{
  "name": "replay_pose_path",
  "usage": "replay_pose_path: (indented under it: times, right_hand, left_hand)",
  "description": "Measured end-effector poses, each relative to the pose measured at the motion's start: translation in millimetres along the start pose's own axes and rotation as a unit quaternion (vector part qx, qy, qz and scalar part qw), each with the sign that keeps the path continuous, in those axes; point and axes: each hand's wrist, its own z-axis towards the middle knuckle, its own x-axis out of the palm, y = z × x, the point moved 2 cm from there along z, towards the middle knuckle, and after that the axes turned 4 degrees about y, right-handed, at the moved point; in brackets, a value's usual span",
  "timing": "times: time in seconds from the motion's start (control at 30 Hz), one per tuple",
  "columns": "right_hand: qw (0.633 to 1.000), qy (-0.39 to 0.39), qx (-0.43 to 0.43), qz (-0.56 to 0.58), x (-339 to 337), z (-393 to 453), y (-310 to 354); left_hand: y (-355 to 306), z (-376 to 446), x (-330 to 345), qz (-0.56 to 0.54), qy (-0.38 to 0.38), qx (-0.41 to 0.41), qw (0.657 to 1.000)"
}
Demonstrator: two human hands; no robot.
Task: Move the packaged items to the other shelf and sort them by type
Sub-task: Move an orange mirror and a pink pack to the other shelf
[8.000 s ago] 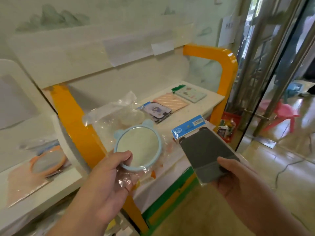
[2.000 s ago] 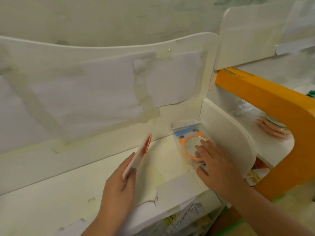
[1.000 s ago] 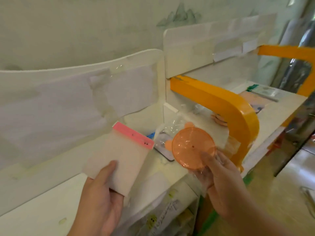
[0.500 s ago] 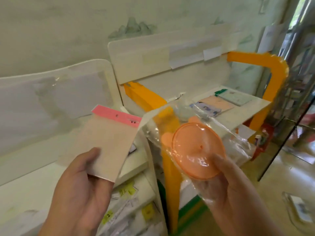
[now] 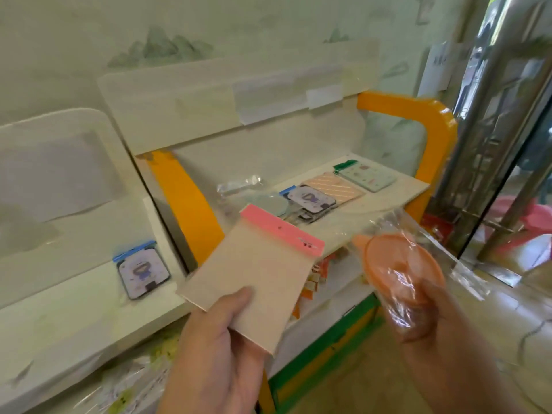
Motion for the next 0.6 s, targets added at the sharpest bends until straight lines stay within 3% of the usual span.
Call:
replay_pose_path:
  times: [0.2, 0.4, 0.6]
  right_hand:
    - [0.998, 0.003, -0.018, -0.059, -13, 62, 23]
    - [0.995, 0.008, 0.003, -0.102, 18, 130, 32]
    - [0.992, 0.072, 0.046, -0.094, 55, 178, 21]
  left_hand:
    - [43, 61, 19, -0.004, -0.055, -0.024, 0.998]
    - [64, 131, 46, -0.075, -0.098, -0.028, 0.992]
    - [65, 173, 61, -0.016, -0.119, 0.068, 0.99]
